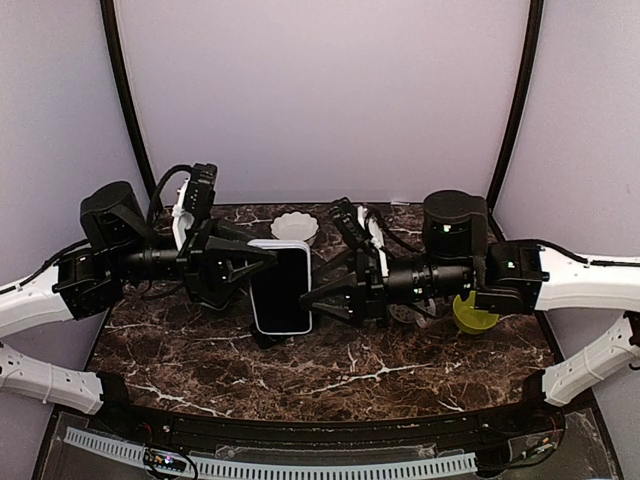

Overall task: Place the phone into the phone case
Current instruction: Press the top right corner of the phone case, then pass from the left arm to the right, then place the phone with the phone case at the center of the board.

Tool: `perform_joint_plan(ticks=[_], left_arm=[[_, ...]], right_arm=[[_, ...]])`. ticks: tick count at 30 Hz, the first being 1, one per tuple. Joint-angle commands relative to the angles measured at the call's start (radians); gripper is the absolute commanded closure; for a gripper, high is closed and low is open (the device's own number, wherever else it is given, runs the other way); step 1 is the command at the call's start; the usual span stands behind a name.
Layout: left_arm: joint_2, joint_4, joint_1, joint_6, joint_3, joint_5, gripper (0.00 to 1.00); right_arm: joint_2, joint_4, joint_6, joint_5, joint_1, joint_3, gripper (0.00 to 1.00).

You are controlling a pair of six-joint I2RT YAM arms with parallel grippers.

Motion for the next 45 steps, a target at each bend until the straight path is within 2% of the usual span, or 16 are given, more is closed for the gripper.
perform_joint_plan(ticks=[1,3,5,7,11,13,14,15,16,18,20,24,26,34,45], left_arm=[[-0.029,0.172,0.0,-0.072,-0.011,-0.021,1.0],[-0.025,0.19,0.0,-0.086,-0.018,-0.019,1.0],[-0.021,0.199,0.0,-0.097,-0.026,-0.015,1.0],[-0.023,0.201,0.001,-0.107,-0.036,-0.022,1.0],[-0.041,0.179,0.001,-0.095,-0.048,-0.069,1.0],[-0.05,0.132,0.0,-0.069,-0.05,-0.135,0.79],[-0.055,0.085,0.001,-0.048,-0.055,-0.17,0.56],[-0.057,0.059,0.001,-0.039,-0.059,-0.258,0.45],[-0.057,-0.001,0.001,-0.023,-0.066,-0.303,0.29],[-0.047,-0.105,0.001,0.008,-0.066,-0.428,0.14],[-0.017,-0.229,0.001,0.052,-0.039,-0.512,0.07],[0.081,-0.452,0.002,0.102,0.055,-0.668,0.01],[0.113,-0.498,0.005,0.117,0.079,-0.711,0.01],[0.121,-0.487,0.023,0.139,0.061,-0.705,0.01],[0.132,-0.504,0.068,0.146,0.049,-0.677,0.01]], right_arm=[[0.017,0.171,0.053,-0.042,0.0,-0.02,0.62],[0.026,0.183,0.059,-0.041,0.001,-0.02,0.73],[0.03,0.186,0.064,-0.031,0.0,-0.021,0.89],[0.027,0.193,0.069,-0.028,0.0,-0.026,0.99],[0.001,0.193,0.085,0.023,0.0,-0.051,1.0],[-0.013,0.164,0.107,0.1,-0.005,-0.064,1.0],[-0.017,0.142,0.126,0.132,-0.01,-0.067,1.0],[-0.018,0.118,0.152,0.154,-0.02,-0.072,1.0],[-0.018,0.086,0.182,0.163,-0.03,-0.079,1.0],[-0.017,0.04,0.24,0.177,-0.049,-0.095,1.0],[-0.011,-0.001,0.295,0.191,-0.065,-0.116,1.0],[0.004,-0.019,0.418,0.172,-0.086,-0.165,1.0],[0.014,-0.041,0.476,0.168,-0.094,-0.193,1.0],[0.058,-0.016,0.685,0.116,-0.137,-0.341,1.0],[0.113,0.075,0.831,0.06,-0.188,-0.464,1.0]])
